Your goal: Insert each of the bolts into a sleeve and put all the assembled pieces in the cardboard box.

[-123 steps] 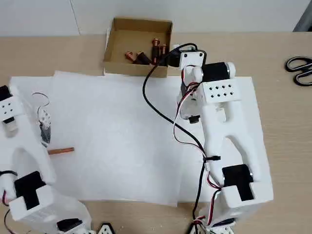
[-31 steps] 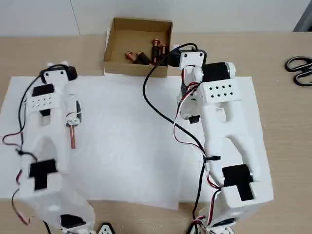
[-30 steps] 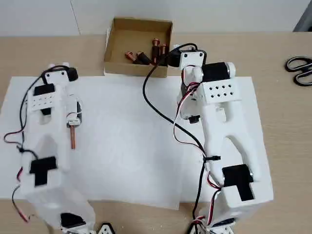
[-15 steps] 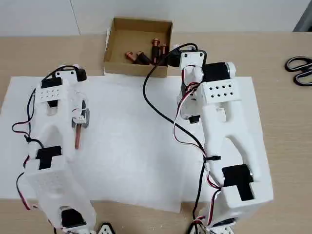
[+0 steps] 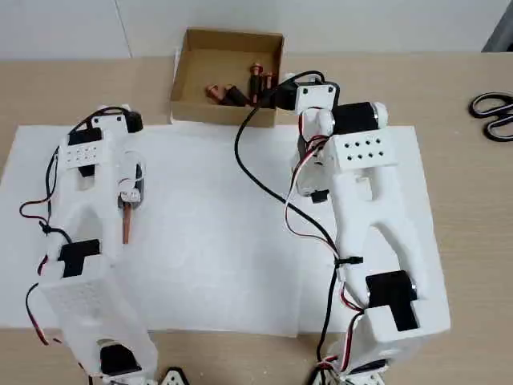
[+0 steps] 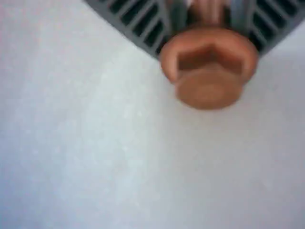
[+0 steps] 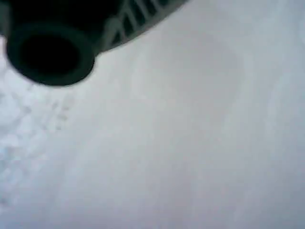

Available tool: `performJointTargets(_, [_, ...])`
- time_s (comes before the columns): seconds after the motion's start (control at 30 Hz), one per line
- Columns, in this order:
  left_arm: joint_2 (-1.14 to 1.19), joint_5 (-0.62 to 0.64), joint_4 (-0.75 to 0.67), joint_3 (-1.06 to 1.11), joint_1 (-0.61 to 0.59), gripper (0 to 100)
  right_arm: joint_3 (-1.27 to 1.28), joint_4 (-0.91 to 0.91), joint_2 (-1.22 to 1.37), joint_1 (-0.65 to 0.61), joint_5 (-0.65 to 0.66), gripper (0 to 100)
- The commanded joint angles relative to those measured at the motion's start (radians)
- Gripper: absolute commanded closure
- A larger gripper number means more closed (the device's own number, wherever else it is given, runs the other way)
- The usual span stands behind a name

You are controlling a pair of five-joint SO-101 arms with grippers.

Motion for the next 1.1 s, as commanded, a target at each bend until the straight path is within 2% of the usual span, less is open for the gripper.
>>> performJointTargets(0.0, [-0.061,0.002,0.041,-0.047,-0.003,99,-0.008,0.002,-0.067,0.012,0.012,99.5])
performJointTargets(0.23, [-0.347,0.002,0.250,-0.209,-0.002,99,-0.084,0.007,-0.070,0.016,0.012,99.5])
performJointTargets(0.37, [-0.497,0.005,0.351,-0.242,-0.002,99,-0.149,0.007,-0.163,0.028,0.012,99.5])
performJointTargets(0.5, [-0.634,0.063,0.351,-0.185,-0.008,99,-0.149,0.007,-0.346,0.022,0.012,99.5])
performJointTargets(0.63, [-0.793,0.069,0.351,-0.114,0.021,99,-0.146,0.008,-0.526,0.025,0.012,99.5])
performJointTargets(0.87, [-1.057,0.071,0.304,0.022,0.149,99,0.112,-0.007,-0.825,0.027,0.011,99.5])
performJointTargets(1.07, [-1.240,0.080,0.129,0.229,0.284,99,0.482,-0.263,-0.954,0.027,0.011,99.5])
